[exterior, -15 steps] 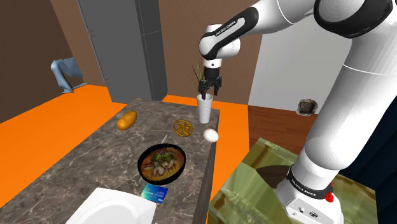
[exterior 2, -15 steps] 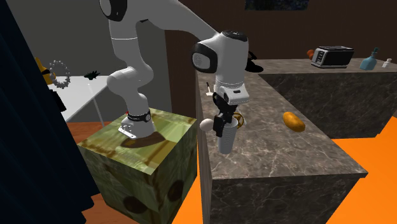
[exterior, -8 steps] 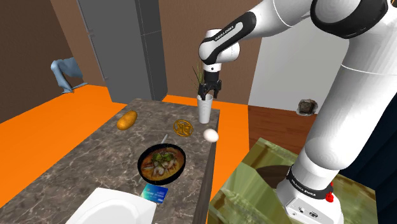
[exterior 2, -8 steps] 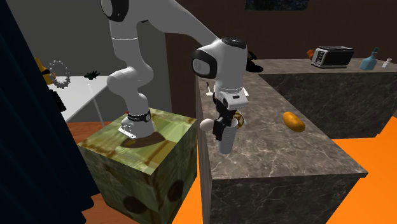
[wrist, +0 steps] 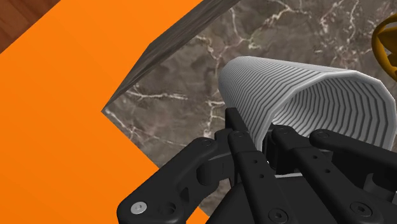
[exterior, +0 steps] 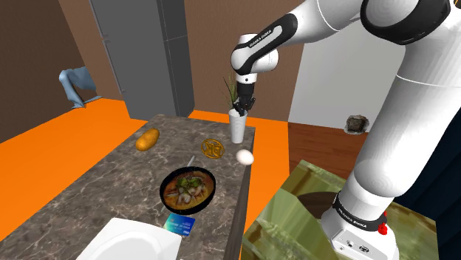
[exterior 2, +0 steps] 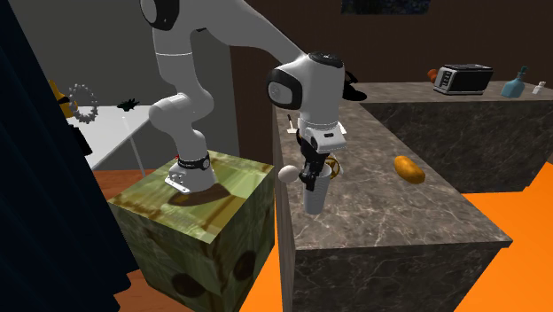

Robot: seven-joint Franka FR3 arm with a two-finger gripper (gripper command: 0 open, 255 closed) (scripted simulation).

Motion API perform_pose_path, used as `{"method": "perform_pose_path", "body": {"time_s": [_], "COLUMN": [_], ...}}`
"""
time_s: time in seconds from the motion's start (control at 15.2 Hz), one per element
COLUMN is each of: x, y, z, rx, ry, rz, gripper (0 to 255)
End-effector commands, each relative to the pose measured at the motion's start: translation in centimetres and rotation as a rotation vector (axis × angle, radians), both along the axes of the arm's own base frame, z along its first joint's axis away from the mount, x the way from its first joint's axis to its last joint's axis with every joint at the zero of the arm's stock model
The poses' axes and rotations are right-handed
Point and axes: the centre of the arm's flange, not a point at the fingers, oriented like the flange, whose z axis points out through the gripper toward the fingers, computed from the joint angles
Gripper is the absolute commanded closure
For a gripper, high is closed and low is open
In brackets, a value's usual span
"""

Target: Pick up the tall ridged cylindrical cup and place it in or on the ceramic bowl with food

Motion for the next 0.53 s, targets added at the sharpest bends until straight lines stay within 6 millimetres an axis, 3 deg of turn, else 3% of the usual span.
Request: {"method": "perform_pose_path", "body": {"time_s": [0.0, 0.26, 0.46], "x": [0.0, 0.0, 0.0], "y": [0.0, 0.0, 0.0], "z": [0.0, 0.0, 1.6], "rx": [0.000, 0.000, 0.000], "ry": [0.000, 0.000, 0.000], "rz": [0.000, 0.000, 0.000], "gripper": [255, 255, 255]}}
